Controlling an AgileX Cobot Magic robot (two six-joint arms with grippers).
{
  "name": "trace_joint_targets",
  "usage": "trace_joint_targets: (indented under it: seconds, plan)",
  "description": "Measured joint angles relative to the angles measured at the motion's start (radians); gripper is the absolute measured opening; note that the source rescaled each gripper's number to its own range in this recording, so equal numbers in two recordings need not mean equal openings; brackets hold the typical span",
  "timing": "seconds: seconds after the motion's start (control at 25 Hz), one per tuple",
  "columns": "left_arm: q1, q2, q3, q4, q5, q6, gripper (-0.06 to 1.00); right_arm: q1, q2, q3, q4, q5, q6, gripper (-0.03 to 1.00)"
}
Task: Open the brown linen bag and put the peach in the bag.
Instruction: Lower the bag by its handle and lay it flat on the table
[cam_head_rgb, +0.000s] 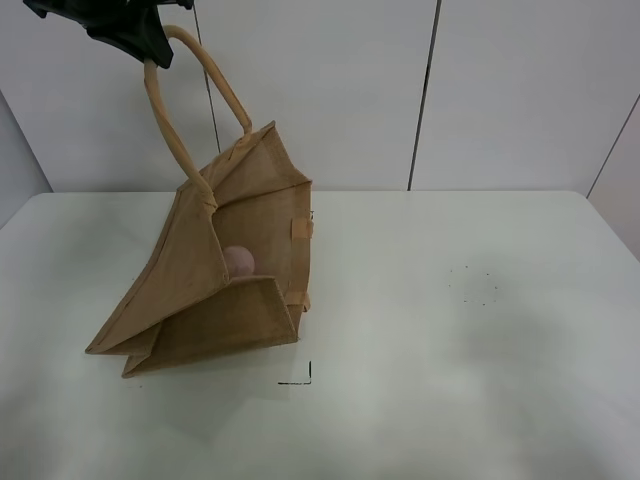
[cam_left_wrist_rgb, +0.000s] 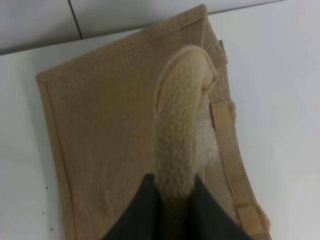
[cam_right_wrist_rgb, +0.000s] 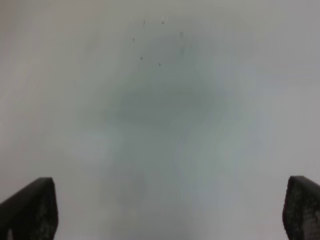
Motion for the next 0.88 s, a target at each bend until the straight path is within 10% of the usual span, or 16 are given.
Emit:
trace_joint_targets:
  seconds: [0.88]
  plan:
    - [0.0,0.165,0.308,-0.183,-0.21,0.012,0.0,0.006,-0.244,-0.001,0.008,0.0,0.0,1.0]
